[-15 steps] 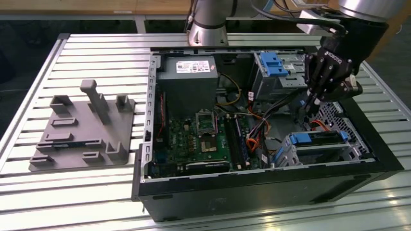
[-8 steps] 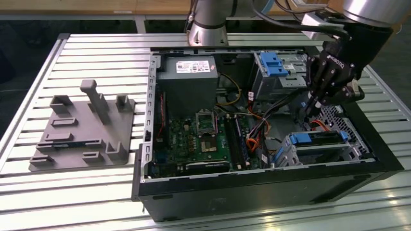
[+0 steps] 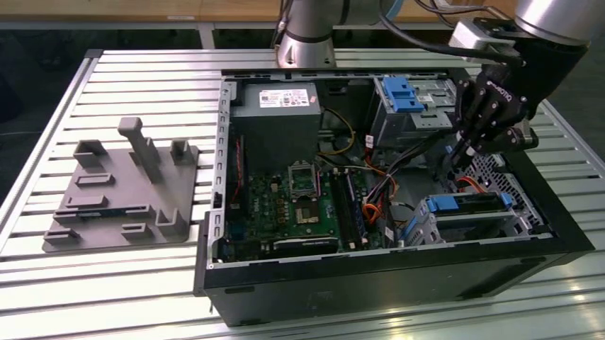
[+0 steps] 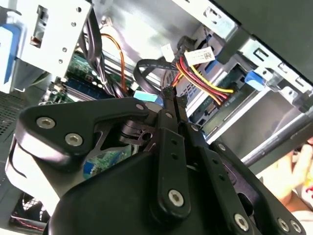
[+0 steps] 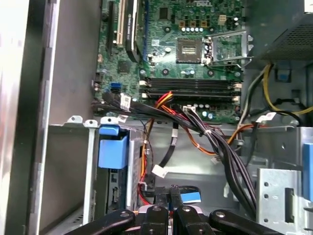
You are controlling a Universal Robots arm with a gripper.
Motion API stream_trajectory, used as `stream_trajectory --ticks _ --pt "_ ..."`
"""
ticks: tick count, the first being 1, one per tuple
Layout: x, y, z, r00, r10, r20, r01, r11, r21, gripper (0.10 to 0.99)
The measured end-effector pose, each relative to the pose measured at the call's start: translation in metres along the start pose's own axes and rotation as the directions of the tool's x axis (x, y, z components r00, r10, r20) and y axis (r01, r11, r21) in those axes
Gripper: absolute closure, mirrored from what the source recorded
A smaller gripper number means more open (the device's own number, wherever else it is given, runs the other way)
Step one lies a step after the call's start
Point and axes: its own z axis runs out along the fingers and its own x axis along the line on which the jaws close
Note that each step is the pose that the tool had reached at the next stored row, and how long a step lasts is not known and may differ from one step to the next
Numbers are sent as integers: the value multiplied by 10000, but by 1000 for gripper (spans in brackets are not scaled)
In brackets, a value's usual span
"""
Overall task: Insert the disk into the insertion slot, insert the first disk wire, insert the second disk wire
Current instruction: 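Insert the second disk wire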
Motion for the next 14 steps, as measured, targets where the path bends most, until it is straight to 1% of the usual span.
stream_trajectory --ticks 1,2,3,7,10,13,14 --pt "7 -1 1 10000 -4 82 4 10000 2 941" --pt "13 -1 2 9999 -3 140 3 10000 3 941" --pt "22 -2 2 9998 3 173 -3 10000 3 941" --pt "105 0 8 9998 53 183 -54 10000 0 941" --pt "147 1 11 9998 101 199 -101 9999 -3 941" --pt "180 2 14 9996 138 253 -138 9999 -6 941" --pt "187 1 15 9995 146 287 -146 9999 -6 941"
